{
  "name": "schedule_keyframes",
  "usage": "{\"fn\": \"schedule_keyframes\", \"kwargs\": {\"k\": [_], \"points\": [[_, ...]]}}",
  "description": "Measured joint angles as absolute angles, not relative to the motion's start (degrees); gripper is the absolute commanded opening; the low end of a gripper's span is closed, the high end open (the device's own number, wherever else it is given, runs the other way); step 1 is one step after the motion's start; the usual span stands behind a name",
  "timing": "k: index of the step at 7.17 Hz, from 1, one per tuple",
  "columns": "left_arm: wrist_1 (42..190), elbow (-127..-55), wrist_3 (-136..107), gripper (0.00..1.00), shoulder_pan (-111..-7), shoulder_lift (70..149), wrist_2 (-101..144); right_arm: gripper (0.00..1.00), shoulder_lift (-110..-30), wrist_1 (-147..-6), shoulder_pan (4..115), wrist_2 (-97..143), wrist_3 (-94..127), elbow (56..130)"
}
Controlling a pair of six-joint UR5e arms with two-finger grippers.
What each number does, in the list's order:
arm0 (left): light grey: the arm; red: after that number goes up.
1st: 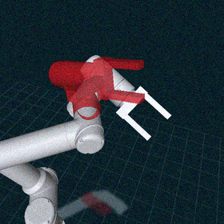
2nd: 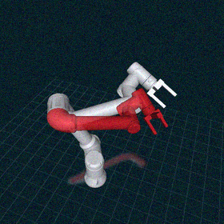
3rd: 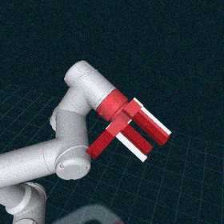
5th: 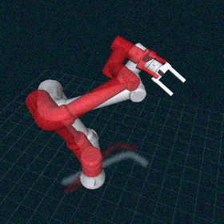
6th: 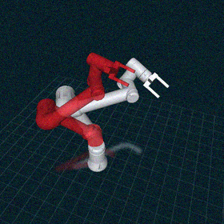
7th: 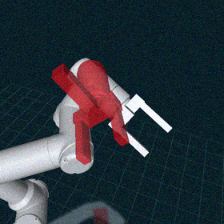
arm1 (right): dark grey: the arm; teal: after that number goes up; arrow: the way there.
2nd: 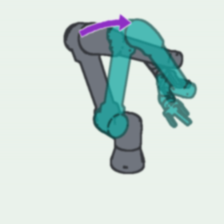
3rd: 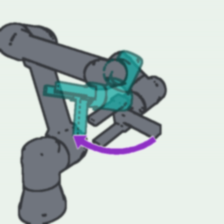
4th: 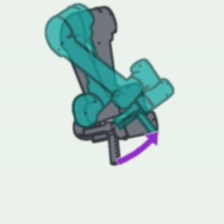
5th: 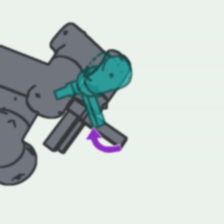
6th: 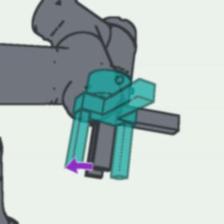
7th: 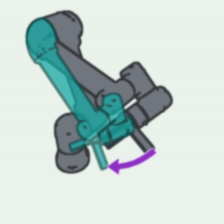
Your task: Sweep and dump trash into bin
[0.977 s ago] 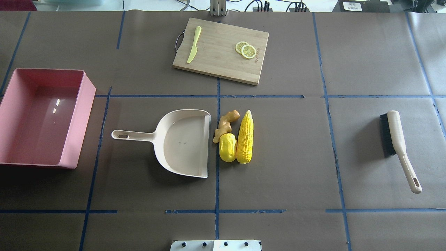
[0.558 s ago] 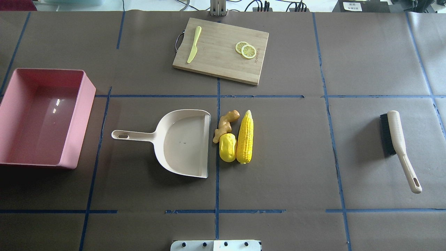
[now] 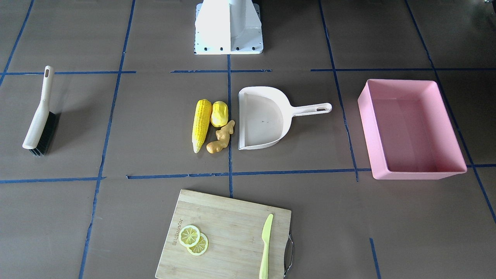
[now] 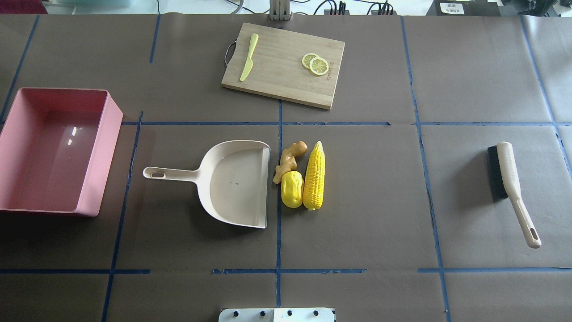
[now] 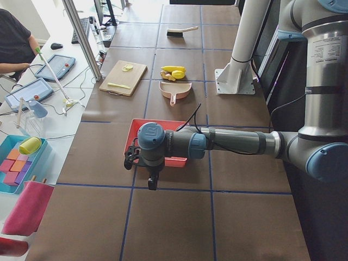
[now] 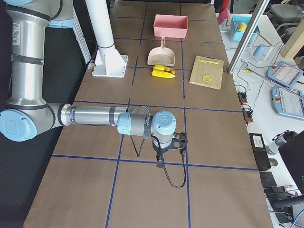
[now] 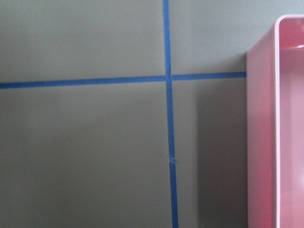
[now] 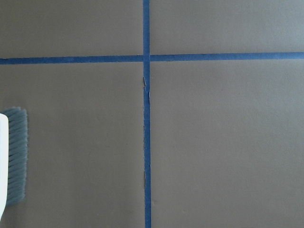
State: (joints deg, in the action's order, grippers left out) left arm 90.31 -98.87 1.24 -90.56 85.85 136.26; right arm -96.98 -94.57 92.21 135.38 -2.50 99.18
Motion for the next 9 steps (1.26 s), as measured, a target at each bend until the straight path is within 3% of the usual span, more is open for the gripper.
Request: {"fn": "schedule_keyframes", "kwargs": {"k": [3, 6, 9], "points": [[91.1, -102.4, 1.2, 1.00, -89.6, 89.4, 136.5, 1.00, -95.9, -94.6, 92.0, 135.6, -2.5, 100.5], [90.7, -105.7, 0.0, 1.00, -81.6, 94.7, 136.2, 0.99, -96.0, -94.6, 90.3, 136.7, -2.0, 103.5], [87.9, -105.5, -4.3, 1.00, -72.7, 101.8, 135.9, 1.00, -96.2, -90.6, 81.3, 137.8, 16.1, 109.8]]}}
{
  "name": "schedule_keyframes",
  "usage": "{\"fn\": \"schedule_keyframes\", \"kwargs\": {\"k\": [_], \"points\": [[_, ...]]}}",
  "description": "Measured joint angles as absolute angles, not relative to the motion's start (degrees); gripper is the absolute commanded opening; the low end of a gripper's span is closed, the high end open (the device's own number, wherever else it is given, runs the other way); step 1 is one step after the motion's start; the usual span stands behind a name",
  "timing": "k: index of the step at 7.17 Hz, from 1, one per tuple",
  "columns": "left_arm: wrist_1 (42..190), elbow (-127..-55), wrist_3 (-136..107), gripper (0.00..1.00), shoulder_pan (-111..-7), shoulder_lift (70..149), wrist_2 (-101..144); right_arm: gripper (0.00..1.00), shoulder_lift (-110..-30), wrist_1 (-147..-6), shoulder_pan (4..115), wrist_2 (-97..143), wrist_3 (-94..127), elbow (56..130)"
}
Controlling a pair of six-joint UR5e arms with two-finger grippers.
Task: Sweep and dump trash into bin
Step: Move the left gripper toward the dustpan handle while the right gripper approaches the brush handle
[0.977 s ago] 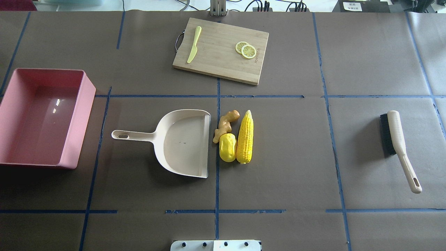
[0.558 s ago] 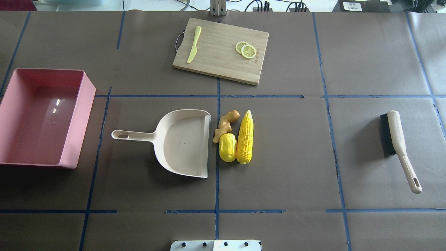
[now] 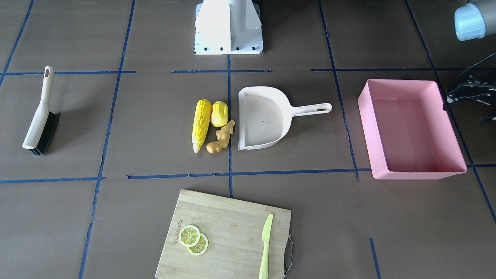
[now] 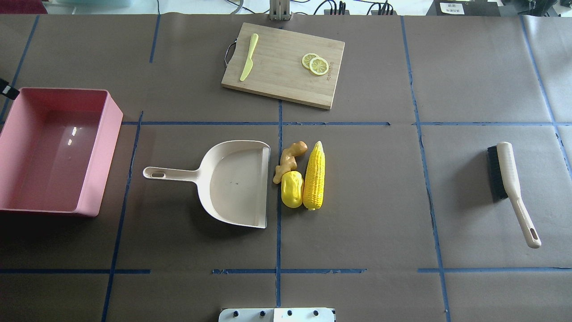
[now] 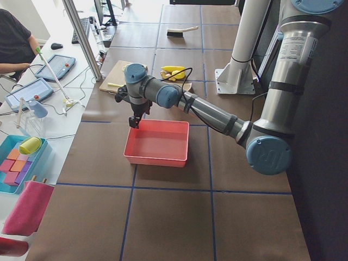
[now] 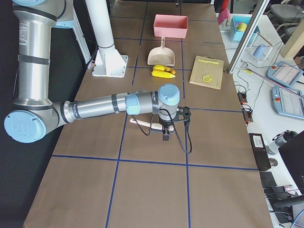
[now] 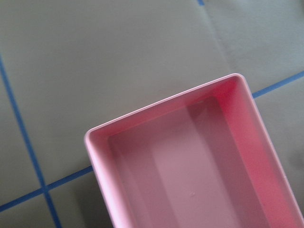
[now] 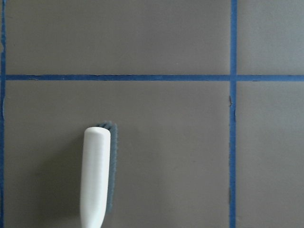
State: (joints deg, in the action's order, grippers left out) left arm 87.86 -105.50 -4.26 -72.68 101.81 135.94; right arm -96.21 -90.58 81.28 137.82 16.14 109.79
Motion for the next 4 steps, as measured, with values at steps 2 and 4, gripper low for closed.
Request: {"fn": "schedule_keyframes", "kwargs": {"k": [2, 4], "points": [[86.8, -105.9, -5.7, 1.00, -69.9, 103.8, 136.0, 1.00, -97.9, -77.9, 71.3, 134.8, 37.0, 111.9], [86.9, -106.8, -5.8, 1.00, -68.5, 104.2, 135.9, 1.00, -103.1, -64.7, 62.1, 130.6, 50.2, 112.2]]}}
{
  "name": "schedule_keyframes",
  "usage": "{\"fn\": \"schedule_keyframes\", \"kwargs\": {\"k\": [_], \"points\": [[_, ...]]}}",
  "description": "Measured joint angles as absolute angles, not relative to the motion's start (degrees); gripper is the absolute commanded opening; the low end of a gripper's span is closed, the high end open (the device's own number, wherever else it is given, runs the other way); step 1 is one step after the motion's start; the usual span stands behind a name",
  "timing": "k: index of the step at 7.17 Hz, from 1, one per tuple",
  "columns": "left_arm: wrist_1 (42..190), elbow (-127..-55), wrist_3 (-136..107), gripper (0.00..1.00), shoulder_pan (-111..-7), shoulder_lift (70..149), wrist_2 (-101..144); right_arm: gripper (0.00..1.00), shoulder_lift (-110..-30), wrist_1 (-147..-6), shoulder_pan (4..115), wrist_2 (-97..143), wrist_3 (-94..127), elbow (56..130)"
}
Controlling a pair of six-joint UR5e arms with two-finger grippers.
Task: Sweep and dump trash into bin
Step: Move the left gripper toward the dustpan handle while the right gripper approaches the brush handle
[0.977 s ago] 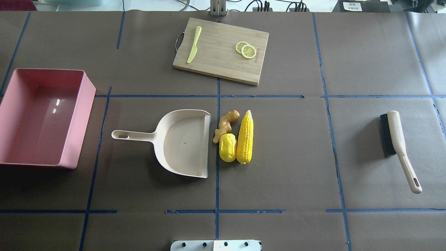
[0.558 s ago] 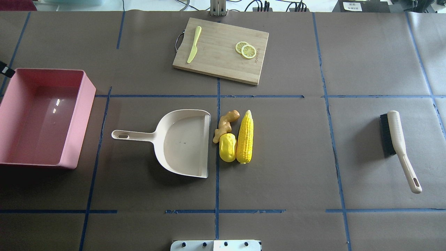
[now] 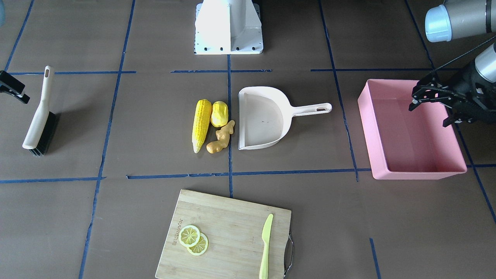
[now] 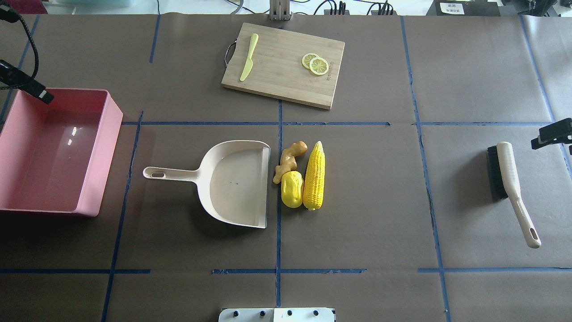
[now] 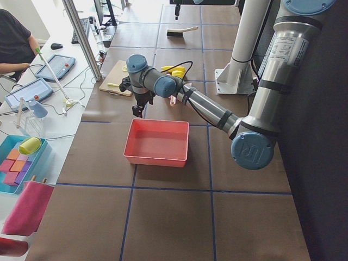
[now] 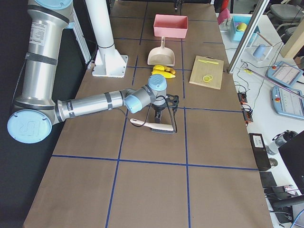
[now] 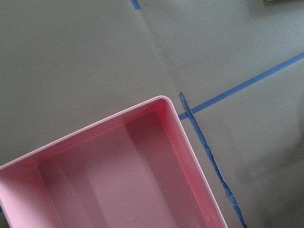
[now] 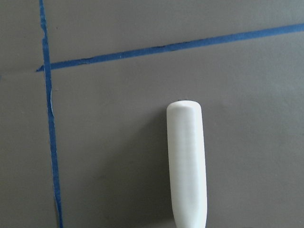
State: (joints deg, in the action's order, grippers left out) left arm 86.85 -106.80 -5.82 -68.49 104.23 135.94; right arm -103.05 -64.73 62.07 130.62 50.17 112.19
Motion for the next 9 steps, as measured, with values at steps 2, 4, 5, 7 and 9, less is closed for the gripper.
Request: {"fn": "schedule_keyframes", "kwargs": {"k": [2, 4, 5, 7, 9], "points": [[86.8, -107.0, -5.9, 1.00, -67.1, 104.4, 136.0, 1.00, -106.3, -59.2, 56.1, 128.2, 56.2, 112.2], [86.8, -107.0, -6.0, 1.00, -66.7, 104.7, 136.0, 1.00, -108.3, -58.5, 52.9, 127.8, 57.1, 111.6], [86.8, -107.0, -6.1, 1.00, -66.7, 105.0, 136.0, 1.00, -108.6, -58.5, 51.7, 127.7, 57.2, 110.6], [86.8, -107.1, -6.2, 1.00, -66.6, 105.3, 136.0, 0.86, -108.4, -58.4, 50.0, 127.5, 57.2, 108.5], [86.8, -107.0, -6.3, 1.00, -66.6, 105.4, 135.9, 0.68, -108.2, -58.7, 49.4, 127.3, 57.2, 107.8]]}}
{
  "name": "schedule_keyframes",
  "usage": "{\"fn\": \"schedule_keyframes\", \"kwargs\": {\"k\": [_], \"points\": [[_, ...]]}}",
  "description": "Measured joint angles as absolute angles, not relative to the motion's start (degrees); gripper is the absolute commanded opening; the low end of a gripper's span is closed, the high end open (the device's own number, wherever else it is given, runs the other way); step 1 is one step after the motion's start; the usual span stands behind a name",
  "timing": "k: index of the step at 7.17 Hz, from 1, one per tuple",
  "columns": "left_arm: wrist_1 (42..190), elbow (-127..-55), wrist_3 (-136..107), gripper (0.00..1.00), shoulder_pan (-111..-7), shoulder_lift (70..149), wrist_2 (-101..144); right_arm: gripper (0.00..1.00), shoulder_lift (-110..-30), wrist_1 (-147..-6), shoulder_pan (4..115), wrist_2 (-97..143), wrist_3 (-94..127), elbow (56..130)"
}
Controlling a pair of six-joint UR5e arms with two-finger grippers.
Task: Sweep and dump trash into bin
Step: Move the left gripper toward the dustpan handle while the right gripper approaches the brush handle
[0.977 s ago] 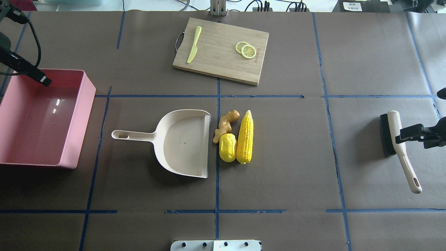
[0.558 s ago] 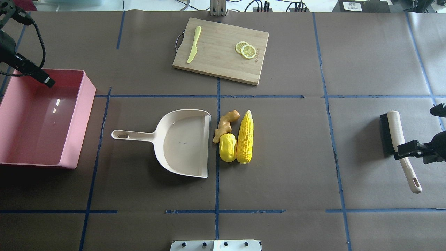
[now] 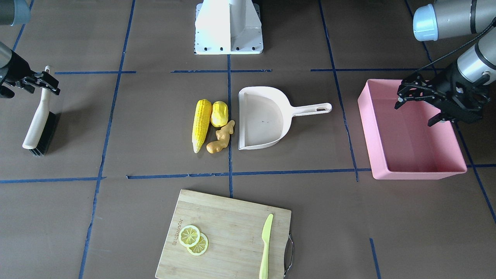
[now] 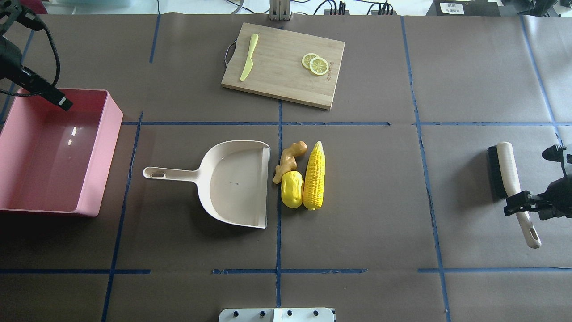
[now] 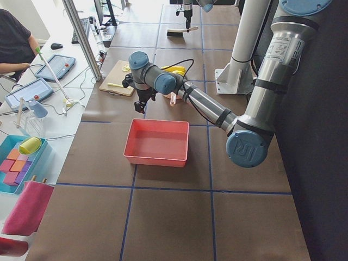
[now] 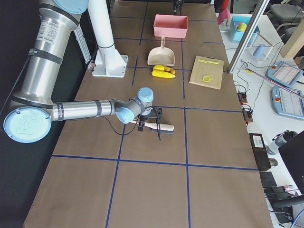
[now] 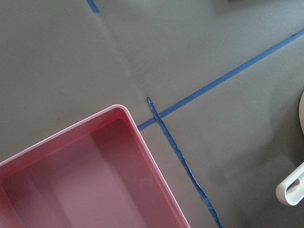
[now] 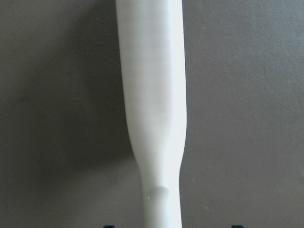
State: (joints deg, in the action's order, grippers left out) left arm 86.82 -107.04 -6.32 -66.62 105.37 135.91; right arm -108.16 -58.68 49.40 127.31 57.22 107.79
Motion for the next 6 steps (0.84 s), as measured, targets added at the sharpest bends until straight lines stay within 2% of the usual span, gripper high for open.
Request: {"fn": "schedule_keyframes", "kwargs": {"k": [1, 2, 3, 6], "points": [[86.8, -107.0, -6.3, 1.00, -66.6, 105.4, 135.9, 0.59, -108.1, -58.8, 49.4, 127.3, 57.2, 107.5], [86.8, -106.9, -6.3, 1.00, -66.6, 105.4, 135.9, 0.24, -108.0, -58.8, 49.3, 127.3, 57.2, 107.2], [86.8, -106.9, -6.2, 1.00, -66.6, 105.3, 135.9, 0.02, -107.9, -58.8, 49.2, 127.3, 57.2, 106.9], [86.9, -106.9, -6.0, 1.00, -66.4, 105.5, 135.9, 0.00, -107.9, -58.9, 49.0, 127.5, 57.1, 107.1]]}}
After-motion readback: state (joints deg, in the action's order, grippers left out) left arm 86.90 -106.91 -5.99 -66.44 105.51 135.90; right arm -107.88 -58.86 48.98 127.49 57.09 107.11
